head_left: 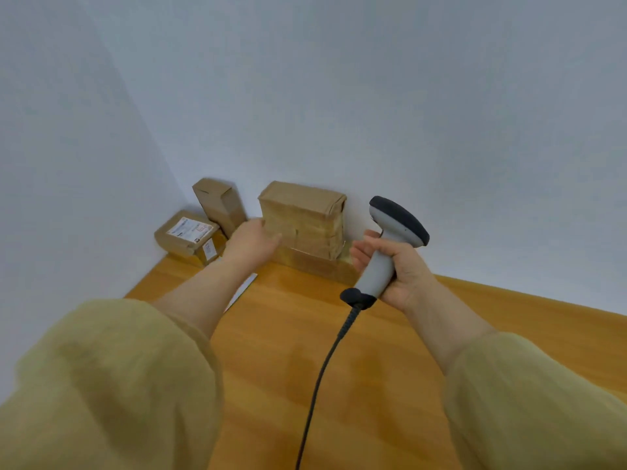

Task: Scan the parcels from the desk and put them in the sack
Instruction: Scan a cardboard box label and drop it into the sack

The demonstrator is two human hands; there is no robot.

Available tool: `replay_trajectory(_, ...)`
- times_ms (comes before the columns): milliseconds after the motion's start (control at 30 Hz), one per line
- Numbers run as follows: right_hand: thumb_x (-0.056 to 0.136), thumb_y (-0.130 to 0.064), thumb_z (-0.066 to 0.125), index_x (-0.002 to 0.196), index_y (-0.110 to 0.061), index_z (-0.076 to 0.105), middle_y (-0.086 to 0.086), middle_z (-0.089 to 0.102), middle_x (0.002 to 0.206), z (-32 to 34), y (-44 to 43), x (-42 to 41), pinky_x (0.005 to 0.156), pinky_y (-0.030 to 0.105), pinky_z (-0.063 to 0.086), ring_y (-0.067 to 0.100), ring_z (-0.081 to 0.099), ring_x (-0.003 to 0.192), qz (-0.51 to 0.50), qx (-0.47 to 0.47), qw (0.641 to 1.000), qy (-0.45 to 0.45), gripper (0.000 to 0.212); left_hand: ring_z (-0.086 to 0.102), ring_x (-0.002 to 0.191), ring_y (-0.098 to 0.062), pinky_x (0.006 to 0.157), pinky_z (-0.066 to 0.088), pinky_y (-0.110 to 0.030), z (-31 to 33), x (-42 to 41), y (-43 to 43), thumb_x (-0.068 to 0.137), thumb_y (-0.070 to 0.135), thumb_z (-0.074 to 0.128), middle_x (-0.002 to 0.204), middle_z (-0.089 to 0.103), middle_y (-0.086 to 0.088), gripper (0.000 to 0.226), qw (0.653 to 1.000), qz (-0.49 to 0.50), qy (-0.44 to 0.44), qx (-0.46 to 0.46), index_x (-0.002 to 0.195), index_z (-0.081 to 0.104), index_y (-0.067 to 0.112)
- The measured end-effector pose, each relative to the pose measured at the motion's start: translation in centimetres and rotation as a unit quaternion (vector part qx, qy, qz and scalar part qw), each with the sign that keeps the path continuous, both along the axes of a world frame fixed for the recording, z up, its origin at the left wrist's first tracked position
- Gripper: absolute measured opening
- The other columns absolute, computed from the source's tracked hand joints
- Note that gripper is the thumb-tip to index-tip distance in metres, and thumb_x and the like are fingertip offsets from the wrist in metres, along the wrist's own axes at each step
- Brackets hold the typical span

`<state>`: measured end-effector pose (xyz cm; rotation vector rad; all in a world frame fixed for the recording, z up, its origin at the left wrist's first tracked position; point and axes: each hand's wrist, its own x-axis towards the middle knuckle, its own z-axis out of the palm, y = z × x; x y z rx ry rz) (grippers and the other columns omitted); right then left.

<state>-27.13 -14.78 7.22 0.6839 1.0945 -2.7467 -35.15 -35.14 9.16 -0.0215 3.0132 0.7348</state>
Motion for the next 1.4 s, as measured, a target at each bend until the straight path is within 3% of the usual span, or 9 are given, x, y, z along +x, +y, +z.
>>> replay_trajectory(267, 0.080, -0.002, 0.066, 0.092, -0.015, 0.062, 0.003, 0.058, 0.073, -0.4, -4.0, -10.6, 0.047, 0.023, 0.049, 0.013, 0.058, 0.054, -0.056, 0.116, 0.990, -0.058, 0.018, 0.043, 0.129, -0.032, 0.099, 0.038, -0.037, -1.8, -14.3, -2.0, 0.100, 0.029, 0.044, 0.144, 0.041, -0.016, 0.052, 0.996, 0.025, -0.034, 0.085, 0.143, 0.033, 0.001)
replay_trajectory(567, 0.075, -0.007, 0.073, 0.112, -0.013, 0.057, 0.006, 0.061, 0.089, -2.0, -6.4, -13.5, 0.061, 0.033, 0.049, 0.020, 0.057, 0.080, -0.074, 0.203, 0.973, -0.082, 0.041, 0.034, 0.138, -0.031, 0.112, 0.031, -0.040, -4.4, -18.5, -4.0, 0.094, 0.027, 0.059, 0.151, 0.034, -0.014, 0.070, 0.981, 0.003, -0.075, 0.178, 0.149, 0.023, 0.004)
replay_trajectory(733, 0.076, -0.007, 0.074, 0.100, -0.013, 0.062, 0.009, 0.065, 0.095, -2.7, -6.3, -9.7, 0.089, 0.042, 0.054, 0.024, 0.062, 0.091, -0.109, 0.169, 0.978, -0.058, 0.028, 0.055, 0.113, -0.025, 0.091, 0.047, -0.033, -4.5, -13.4, -5.8, 0.085, 0.011, 0.069, 0.123, 0.057, -0.009, 0.050, 0.955, 0.015, -0.079, 0.285, 0.131, 0.048, 0.007)
replay_trajectory(833, 0.080, -0.013, 0.074, 0.098, -0.012, 0.065, 0.009, 0.066, 0.093, -4.0, -5.9, -5.2, 0.087, 0.043, 0.055, 0.022, 0.064, 0.089, -0.114, 0.145, 0.981, -0.054, 0.020, 0.056, 0.101, -0.019, 0.085, 0.049, -0.032, -5.6, -7.8, -6.9, 0.084, 0.005, 0.068, 0.108, 0.058, -0.002, 0.045, 0.926, 0.025, -0.109, 0.361, 0.124, 0.050, 0.014)
replay_trajectory(933, 0.083, -0.017, 0.072, 0.096, -0.012, 0.066, 0.007, 0.065, 0.084, -6.1, -5.6, -0.4, 0.084, 0.042, 0.057, 0.018, 0.064, 0.081, -0.118, 0.121, 0.983, -0.071, 0.016, 0.056, 0.081, -0.016, 0.074, 0.048, -0.030, -6.3, -1.9, -7.2, 0.093, 0.021, 0.052, 0.086, 0.058, -0.003, 0.010, 0.862, 0.097, -0.154, 0.473, 0.094, 0.058, 0.014)
replay_trajectory(967, 0.083, -0.017, 0.071, 0.097, -0.011, 0.065, 0.007, 0.065, 0.084, -6.7, -5.5, 1.2, 0.083, 0.041, 0.057, 0.018, 0.063, 0.079, -0.118, 0.119, 0.983, -0.080, 0.016, 0.056, 0.080, -0.016, 0.071, 0.048, -0.028, -6.5, 0.1, -7.0, 0.096, 0.032, 0.047, 0.086, 0.060, -0.004, 0.023, 0.839, 0.123, -0.175, 0.501, 0.093, 0.060, 0.014)
replay_trajectory(1067, 0.085, -0.018, 0.070, 0.105, -0.008, 0.065, 0.009, 0.066, 0.092, -9.2, -5.2, 5.9, 0.082, 0.039, 0.056, 0.020, 0.064, 0.083, -0.111, 0.121, 0.980, -0.113, 0.022, 0.061, 0.087, -0.021, 0.066, 0.051, -0.032, -8.3, 5.5, -6.5, 0.090, 0.059, 0.049, 0.096, 0.065, -0.008, 0.052, 0.831, 0.195, -0.229, 0.468, 0.109, 0.059, 0.012)
replay_trajectory(1167, 0.086, -0.017, 0.069, 0.102, -0.010, 0.065, 0.008, 0.067, 0.101, -11.7, -5.0, 10.2, 0.092, 0.043, 0.051, 0.021, 0.063, 0.090, -0.105, 0.126, 0.975, -0.149, 0.017, 0.059, 0.078, -0.023, 0.059, 0.051, -0.035, -10.7, 10.8, -6.2, 0.094, 0.045, 0.052, 0.091, 0.061, -0.010, 0.037, 0.819, 0.249, -0.268, 0.442, 0.103, 0.058, 0.011)
replay_trajectory(1400, 0.085, -0.018, 0.071, 0.105, -0.013, 0.065, 0.008, 0.065, 0.109, -15.3, -4.4, 16.6, 0.088, 0.047, 0.050, 0.025, 0.061, 0.097, -0.063, 0.124, 0.969, -0.202, 0.022, 0.059, 0.089, -0.027, 0.079, 0.048, -0.040, -13.8, 18.9, -6.3, 0.097, 0.032, 0.049, 0.101, 0.062, -0.013, 0.028, 0.812, 0.276, -0.313, 0.409, 0.108, 0.057, 0.008)
